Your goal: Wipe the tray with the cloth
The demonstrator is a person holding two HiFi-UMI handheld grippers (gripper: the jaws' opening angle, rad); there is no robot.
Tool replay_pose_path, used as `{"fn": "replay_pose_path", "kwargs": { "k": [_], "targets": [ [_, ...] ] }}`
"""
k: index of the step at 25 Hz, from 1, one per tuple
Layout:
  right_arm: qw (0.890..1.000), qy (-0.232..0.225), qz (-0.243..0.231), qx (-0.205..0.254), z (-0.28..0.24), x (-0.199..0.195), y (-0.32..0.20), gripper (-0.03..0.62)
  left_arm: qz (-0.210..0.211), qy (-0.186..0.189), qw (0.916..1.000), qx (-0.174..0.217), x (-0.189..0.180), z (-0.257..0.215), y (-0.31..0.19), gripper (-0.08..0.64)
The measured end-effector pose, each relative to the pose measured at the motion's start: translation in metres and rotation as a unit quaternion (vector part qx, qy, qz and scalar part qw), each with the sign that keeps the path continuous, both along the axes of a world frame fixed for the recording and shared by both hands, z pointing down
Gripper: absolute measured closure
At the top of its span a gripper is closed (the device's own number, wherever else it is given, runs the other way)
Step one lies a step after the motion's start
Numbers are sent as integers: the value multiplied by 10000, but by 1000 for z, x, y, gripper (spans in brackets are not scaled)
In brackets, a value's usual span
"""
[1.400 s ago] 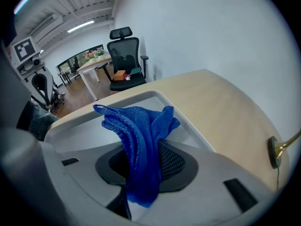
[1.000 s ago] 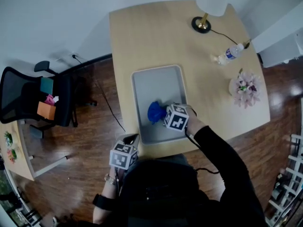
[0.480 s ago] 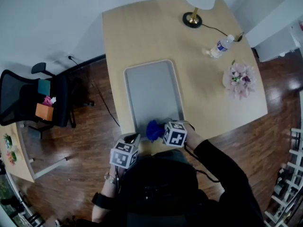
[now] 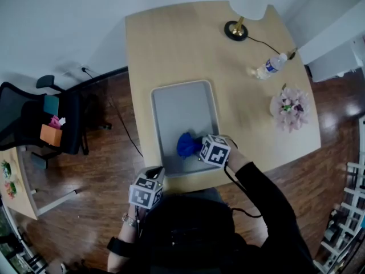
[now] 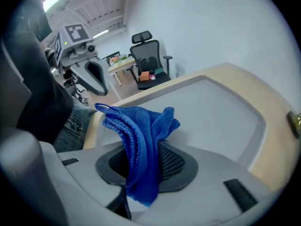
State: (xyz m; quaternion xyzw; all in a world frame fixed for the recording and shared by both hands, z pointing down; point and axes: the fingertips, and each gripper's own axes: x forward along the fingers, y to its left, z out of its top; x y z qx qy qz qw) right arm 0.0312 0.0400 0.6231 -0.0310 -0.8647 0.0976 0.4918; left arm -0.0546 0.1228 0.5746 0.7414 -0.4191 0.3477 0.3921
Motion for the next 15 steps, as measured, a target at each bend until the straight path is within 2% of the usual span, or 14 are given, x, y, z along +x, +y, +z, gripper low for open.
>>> {"fn": "replay_pose_path", "kwargs": {
  "k": [5, 8, 11, 15],
  "targets": [
    [9972, 97, 264, 689, -4, -7, -116, 460, -4, -42, 9999, -92, -11, 4, -7, 557],
    [9948, 104, 383, 943, -10, -16, -174, 460, -48, -72, 9999, -75, -16, 3, -15, 557],
    [9932, 183, 382, 1083, -9, -23, -209, 460, -101, -103, 9999, -53, -20, 0, -22, 557],
    [9936, 349, 263, 1046, 4, -23, -218, 460, -166, -94, 9998, -60, -23, 0, -25, 557]
  ]
}}
